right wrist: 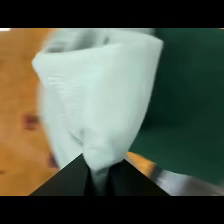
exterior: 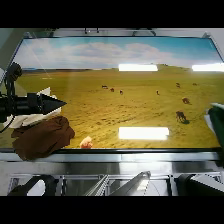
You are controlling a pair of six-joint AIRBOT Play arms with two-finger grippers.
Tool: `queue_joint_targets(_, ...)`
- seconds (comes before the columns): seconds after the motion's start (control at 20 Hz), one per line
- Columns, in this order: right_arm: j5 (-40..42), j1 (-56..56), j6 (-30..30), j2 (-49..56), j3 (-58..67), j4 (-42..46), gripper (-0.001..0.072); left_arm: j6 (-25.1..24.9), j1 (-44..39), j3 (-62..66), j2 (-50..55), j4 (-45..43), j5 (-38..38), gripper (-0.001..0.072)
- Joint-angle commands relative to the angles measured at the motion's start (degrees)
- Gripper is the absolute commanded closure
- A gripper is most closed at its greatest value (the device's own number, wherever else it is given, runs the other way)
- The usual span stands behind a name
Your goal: Fold the shirts.
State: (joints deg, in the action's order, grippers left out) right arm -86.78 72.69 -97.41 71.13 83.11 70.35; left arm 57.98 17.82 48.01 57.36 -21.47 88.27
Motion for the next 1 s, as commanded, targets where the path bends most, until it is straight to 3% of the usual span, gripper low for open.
queue_joint_targets(0.0, -2.95, 1.81, -0.59, -0.04, -1.64, 16.76, 0.069, -0.79, 0.07, -0.02, -0.04, -0.02, -0.33, 0.0689)
queue_joint_targets(0.1, -1.14, 1.75, 0.55, 0.0, -3.63, 18.08, 0.0687, -0.79, 0.07, -0.02, -0.04, -0.02, -0.2, 0.0689)
queue_joint_targets(0.15, -0.66, 1.75, 0.57, 0.09, -4.57, 18.8, 0.0543, -0.79, 0.07, -0.02, -0.04, -0.02, -0.33, 0.069)
queue_joint_targets(0.2, -0.68, 1.75, 0.55, 0.28, -5.14, 20.24, 0.0278, -0.79, 0.07, -0.02, -0.04, 0.0, -0.55, 0.0689)
queue_joint_targets(0.25, -0.72, 1.75, 0.55, 0.63, -5.22, 21.44, 0.016, -0.76, 0.07, -0.02, -0.04, 0.0, -0.87, 0.0689)
queue_joint_targets(0.35, -0.5, 1.7, 0.5, 0.7, -5.18, 21.53, 0.016, -0.76, 0.07, -0.02, -0.04, 0.07, -1.57, 0.0689)
queue_joint_targets(0.45, -0.39, 1.11, -0.07, 0.7, -5.16, 20.0, 0.0162, -0.76, 0.07, -0.02, -0.04, 0.09, -2.1, 0.0689)
queue_joint_targets(0.5, -0.09, 0.22, -0.81, 0.7, -5.16, 17.66, 0.0223, -0.76, 0.07, 0.0, -0.04, 0.2, -2.29, 0.0689)
queue_joint_targets(0.55, 0.35, -1.03, -0.96, 0.66, -5.16, 12.9, 0.0499, -0.72, 0.07, 0.0, -0.04, 0.96, -2.62, 0.0689)
queue_joint_targets(0.6, 1.51, -2.6, 0.15, 0.59, -5.16, 6.36, 0.068, -0.72, 0.07, 0.04, -0.04, 2.67, -2.82, 0.0689)
queue_joint_targets(0.75, 6.25, -10.99, 3.8, -0.37, -5.18, -13.16, 0.069, -0.22, 0.07, 4.92, -0.04, 4.61, -2.8, 0.0691)
queue_joint_targets(0.95, 7.02, -31.74, 8.57, -4.81, -8.72, -16.44, 0.069, 3.54, 0.04, 13.7, -0.26, 4.48, -1.33, 0.0697)
